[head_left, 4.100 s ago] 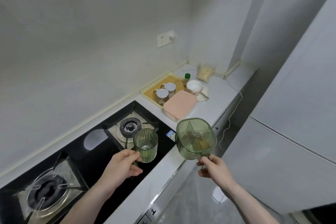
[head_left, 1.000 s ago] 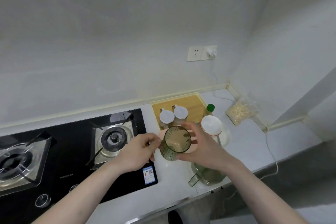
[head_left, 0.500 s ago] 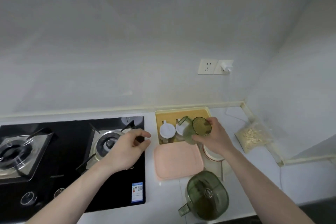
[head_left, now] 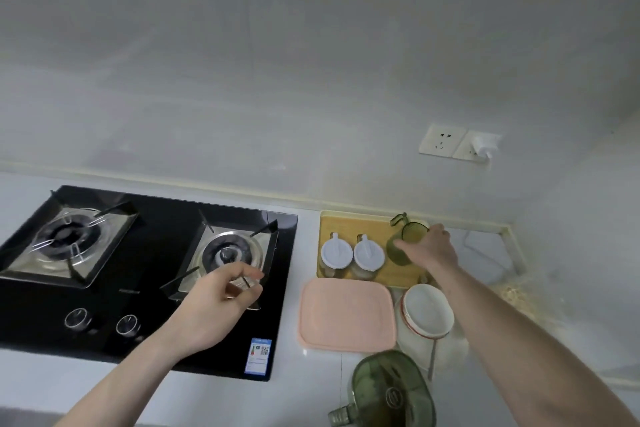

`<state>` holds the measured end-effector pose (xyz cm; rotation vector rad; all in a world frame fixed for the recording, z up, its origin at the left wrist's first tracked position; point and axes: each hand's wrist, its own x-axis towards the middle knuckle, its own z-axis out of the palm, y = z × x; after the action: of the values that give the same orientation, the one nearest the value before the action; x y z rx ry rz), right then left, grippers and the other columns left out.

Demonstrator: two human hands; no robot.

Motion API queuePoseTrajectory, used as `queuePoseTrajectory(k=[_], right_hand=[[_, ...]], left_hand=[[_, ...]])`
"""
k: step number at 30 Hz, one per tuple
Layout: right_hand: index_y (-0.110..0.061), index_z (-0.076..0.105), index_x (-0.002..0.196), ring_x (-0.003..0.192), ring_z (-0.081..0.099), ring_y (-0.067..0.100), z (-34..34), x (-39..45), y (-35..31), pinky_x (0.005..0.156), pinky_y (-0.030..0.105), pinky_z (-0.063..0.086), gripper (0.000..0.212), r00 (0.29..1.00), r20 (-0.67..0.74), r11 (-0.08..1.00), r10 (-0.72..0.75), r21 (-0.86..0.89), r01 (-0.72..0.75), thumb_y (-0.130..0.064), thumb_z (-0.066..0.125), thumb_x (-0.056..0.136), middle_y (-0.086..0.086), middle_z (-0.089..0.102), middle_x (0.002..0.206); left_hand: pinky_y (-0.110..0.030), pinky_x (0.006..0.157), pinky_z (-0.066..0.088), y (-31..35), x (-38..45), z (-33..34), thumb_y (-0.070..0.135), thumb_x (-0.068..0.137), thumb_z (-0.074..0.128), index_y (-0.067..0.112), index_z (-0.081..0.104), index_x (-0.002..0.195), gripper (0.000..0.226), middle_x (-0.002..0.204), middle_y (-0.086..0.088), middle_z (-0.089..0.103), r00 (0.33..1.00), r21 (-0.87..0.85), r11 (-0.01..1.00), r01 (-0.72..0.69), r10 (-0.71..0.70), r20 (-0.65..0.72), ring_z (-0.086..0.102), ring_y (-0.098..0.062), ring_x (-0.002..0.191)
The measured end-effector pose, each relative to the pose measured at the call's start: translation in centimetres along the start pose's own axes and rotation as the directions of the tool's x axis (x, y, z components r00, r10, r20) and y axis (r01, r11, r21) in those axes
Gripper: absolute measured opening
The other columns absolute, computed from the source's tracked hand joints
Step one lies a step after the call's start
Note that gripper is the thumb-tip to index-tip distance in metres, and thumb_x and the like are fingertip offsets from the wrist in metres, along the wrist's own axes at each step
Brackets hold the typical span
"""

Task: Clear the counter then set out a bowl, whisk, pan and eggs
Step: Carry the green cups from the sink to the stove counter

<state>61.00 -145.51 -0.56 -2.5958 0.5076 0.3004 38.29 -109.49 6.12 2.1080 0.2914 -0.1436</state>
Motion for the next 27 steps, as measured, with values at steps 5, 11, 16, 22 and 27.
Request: queuePoseTrajectory(k=[5, 11, 16, 22, 27], right_hand=[[-0.002, 0.014, 0.158, 0.134, 0.052, 0.039, 1.8, 1.2, -1.0, 0.099, 0.044, 0.049, 0.122, 0.997, 0.06, 0.996, 0.042, -0.079, -0.037, -0.068, 0.076, 0.076, 0.017, 0.033, 0.157], [-0.001, 0.015, 0.158, 0.134, 0.051, 0.041, 3.4, 2.1, -1.2, 0.095, 0.045, 0.05, 0.133, 0.992, 0.095, 0.989, 0.088, -0.124, -0.076, -0.078, 0.076, 0.068, 0.019, 0.035, 0.159], [0.0, 0.05, 0.138, 0.1, 0.068, 0.033, 4.6, 2.7, -0.5, 0.081, 0.037, 0.061, 0.116, 0.979, 0.147, 0.964, 0.143, -0.243, -0.104, -0.088, 0.068, 0.063, 0.016, 0.065, 0.122], [-0.004, 0.049, 0.139, 0.115, 0.059, 0.035, 4.2, 1.4, -0.8, 0.081, 0.039, 0.056, 0.106, 0.975, 0.148, 0.958, 0.167, -0.259, -0.124, -0.085, 0.063, 0.073, 0.018, 0.049, 0.139], [-0.009, 0.045, 0.144, 0.13, 0.044, 0.043, 3.6, -5.3, -3.2, 0.103, 0.051, 0.045, 0.076, 0.99, -0.095, 0.992, -0.108, -0.076, 0.101, -0.057, 0.065, 0.089, 0.021, 0.04, 0.145]], left_hand=[[-0.027, 0.079, 0.056, -1.0, -1.5, -0.1, 0.03, 0.094, 0.07, 0.034, 0.071, 0.103, 0.01, 0.101, 0.027, 0.071, 0.997, -0.024, 0.998, 0.052, -0.053, -0.049, 0.069, -0.001, 0.087], [-0.03, 0.078, 0.058, -2.6, -3.4, -0.2, 0.03, 0.093, 0.071, 0.033, 0.072, 0.107, 0.014, 0.109, 0.022, 0.071, 0.989, -0.042, 0.992, 0.117, -0.12, -0.084, 0.069, -0.005, 0.088], [-0.022, 0.075, 0.055, -3.2, -4.7, -0.5, 0.031, 0.094, 0.07, 0.035, 0.071, 0.106, 0.012, 0.104, 0.026, 0.07, 0.988, -0.015, 0.992, 0.128, -0.129, -0.089, 0.067, -0.005, 0.088], [-0.023, 0.075, 0.056, -3.1, -6.3, -2.6, 0.031, 0.094, 0.07, 0.036, 0.071, 0.107, 0.013, 0.102, 0.025, 0.071, 0.989, -0.031, 0.993, 0.117, -0.119, -0.084, 0.068, -0.004, 0.089], [-0.025, 0.077, 0.054, -4.6, -9.0, -5.3, 0.033, 0.094, 0.07, 0.037, 0.07, 0.109, 0.015, 0.103, 0.027, 0.069, 0.986, -0.035, 0.994, 0.106, -0.109, -0.127, 0.067, -0.003, 0.09]])
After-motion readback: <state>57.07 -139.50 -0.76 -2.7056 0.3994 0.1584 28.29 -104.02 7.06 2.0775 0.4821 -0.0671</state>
